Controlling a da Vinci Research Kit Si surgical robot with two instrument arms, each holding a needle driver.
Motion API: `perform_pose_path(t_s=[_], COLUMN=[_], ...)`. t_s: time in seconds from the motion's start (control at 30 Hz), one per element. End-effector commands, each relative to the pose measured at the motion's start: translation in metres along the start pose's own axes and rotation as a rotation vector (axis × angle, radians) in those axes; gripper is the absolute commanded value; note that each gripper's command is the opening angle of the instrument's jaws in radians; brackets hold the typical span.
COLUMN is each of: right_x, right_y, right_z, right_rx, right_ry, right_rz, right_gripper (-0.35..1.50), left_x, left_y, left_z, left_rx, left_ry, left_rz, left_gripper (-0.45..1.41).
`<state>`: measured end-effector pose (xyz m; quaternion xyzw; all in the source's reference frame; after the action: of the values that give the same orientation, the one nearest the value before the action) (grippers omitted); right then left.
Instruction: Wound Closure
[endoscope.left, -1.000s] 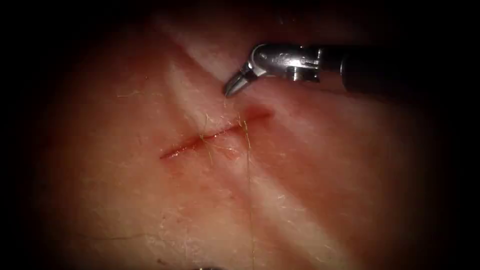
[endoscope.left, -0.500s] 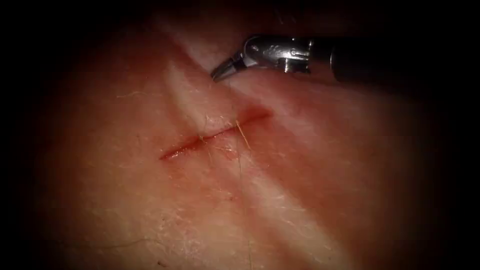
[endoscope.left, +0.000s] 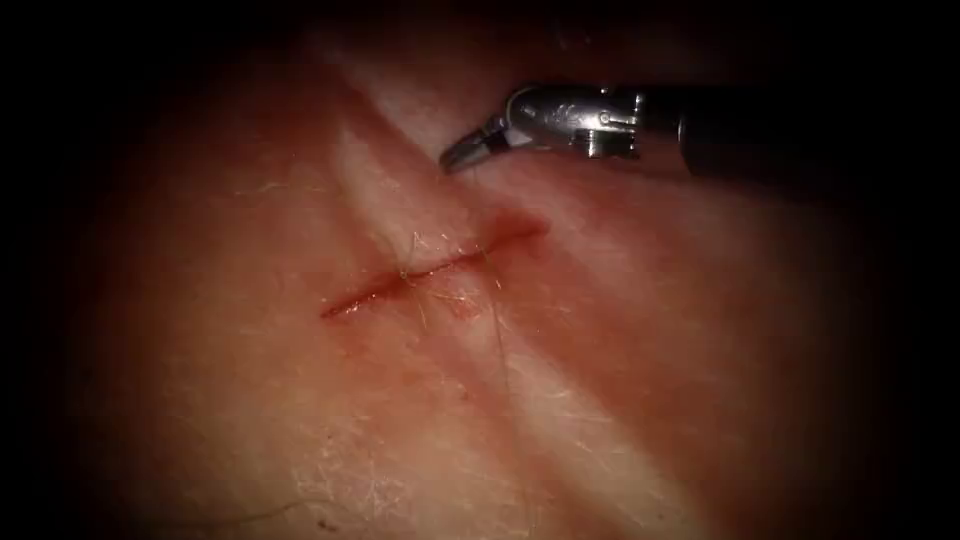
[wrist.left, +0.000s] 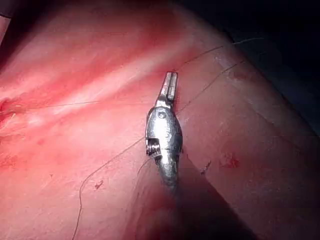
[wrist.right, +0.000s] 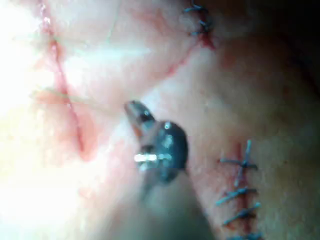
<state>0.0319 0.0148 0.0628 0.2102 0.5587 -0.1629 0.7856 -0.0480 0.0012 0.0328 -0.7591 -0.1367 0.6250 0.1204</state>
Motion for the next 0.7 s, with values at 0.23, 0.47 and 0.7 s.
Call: perform_pose_path(t_s=[0.23, 0.47, 0.7], right_x=[-0.0002, -0.0002, 0.0002], right_y=[0.0016, 0.0017, 0.0014], right_z=[0.0008, 0.0009, 0.0012], right_rx=[-0.003, 0.001, -0.001], right_ry=[-0.004, -0.011, -0.009], right_rz=[0.000, 0.001, 0.004], right_gripper=[-0.35, -0.35, -0.35], left_x=[-0.0017, -0.0029, -0.0021], left_y=[0.0006, 0.0011, 0.0007], left_z=[0.0004, 0.0004, 0.0003], left_rx=[-0.003, -0.002, -0.006], left_ry=[-0.002, 0.004, 0.007], left_rz=[-0.005, -0.018, -0.026], left_gripper=[-0.45, -0.45, -0.45])
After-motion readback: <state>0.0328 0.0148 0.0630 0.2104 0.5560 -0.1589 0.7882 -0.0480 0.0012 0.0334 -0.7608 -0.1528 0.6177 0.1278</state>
